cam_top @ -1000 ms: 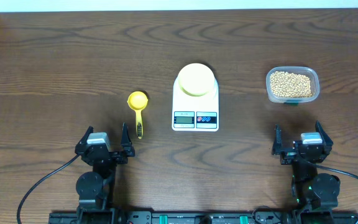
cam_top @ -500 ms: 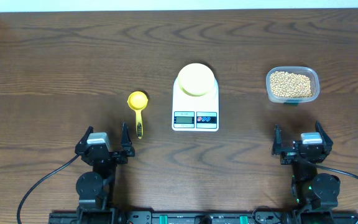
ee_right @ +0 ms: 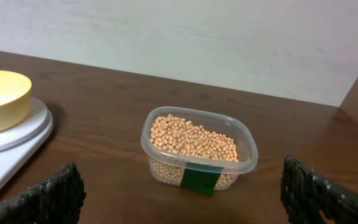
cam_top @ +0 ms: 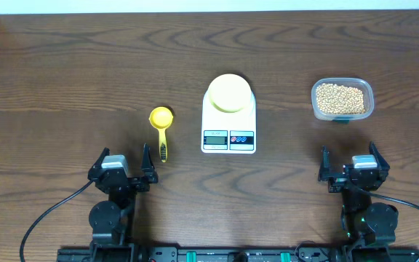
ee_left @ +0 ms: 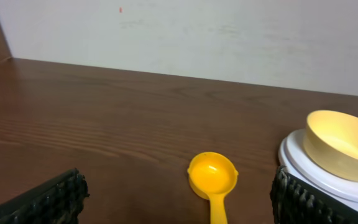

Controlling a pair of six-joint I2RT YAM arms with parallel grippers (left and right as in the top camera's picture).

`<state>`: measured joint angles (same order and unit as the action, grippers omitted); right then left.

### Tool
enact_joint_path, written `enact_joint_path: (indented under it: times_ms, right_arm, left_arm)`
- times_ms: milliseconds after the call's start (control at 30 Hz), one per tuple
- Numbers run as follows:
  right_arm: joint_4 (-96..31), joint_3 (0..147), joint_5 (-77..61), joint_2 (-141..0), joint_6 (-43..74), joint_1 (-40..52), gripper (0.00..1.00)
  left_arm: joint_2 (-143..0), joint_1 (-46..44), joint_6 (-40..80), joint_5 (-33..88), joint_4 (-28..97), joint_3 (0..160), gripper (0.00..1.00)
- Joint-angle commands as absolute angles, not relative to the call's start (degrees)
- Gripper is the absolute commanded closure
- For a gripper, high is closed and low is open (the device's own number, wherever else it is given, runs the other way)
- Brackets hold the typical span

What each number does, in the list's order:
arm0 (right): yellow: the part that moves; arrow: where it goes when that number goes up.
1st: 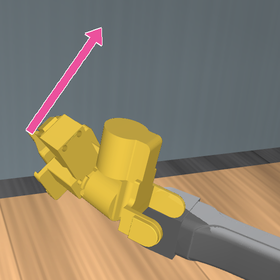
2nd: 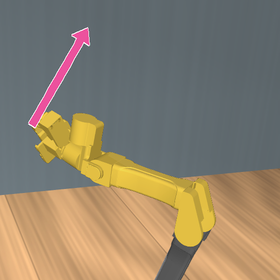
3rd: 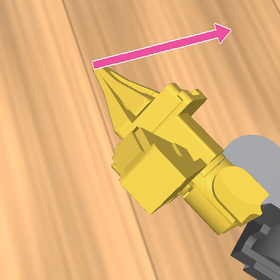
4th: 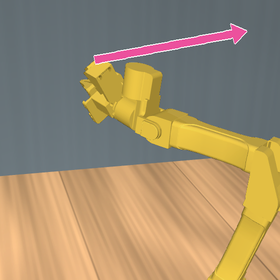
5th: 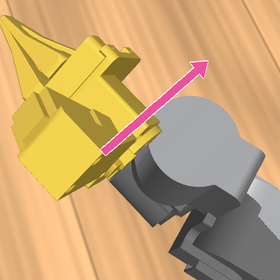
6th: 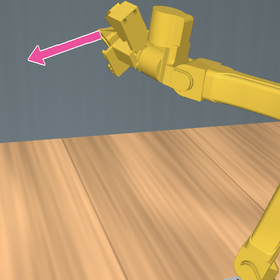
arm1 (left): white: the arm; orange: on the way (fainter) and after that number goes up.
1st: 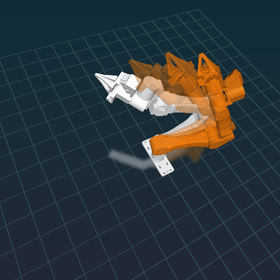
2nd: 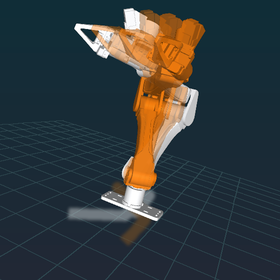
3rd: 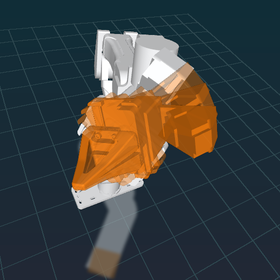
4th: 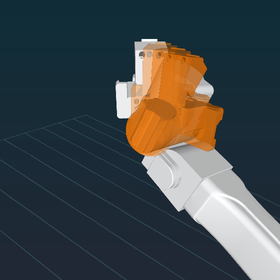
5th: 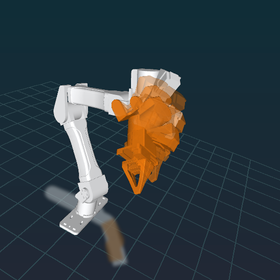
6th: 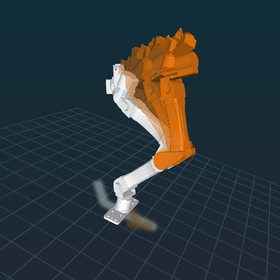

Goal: Scoop item into bowl and weigh 50g on scale

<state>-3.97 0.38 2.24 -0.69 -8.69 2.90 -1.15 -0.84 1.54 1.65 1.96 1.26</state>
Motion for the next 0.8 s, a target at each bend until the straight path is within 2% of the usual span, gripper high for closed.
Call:
enact_joint_path:
  times_ms: [0, 367, 767]
  right_arm:
    - [-4.14, 0.32, 1.96, -0.67, -9.50, 2.57, 0.01]
    - [-4.14, 0.32, 1.96, -0.67, -9.50, 2.57, 0.01]
    - [-4.14, 0.32, 1.96, -0.67, -9.50, 2.57, 0.01]
  left_arm:
    - [-1.37, -0.56, 2.22, 4.51, 4.49, 0.89, 0.04]
    - [-5.76, -0.56, 2.26, 4.97, 8.95, 5.30, 0.04]
    - [-28.21, -0.56, 2.24, 6.13, 9.76, 20.88, 0.04]
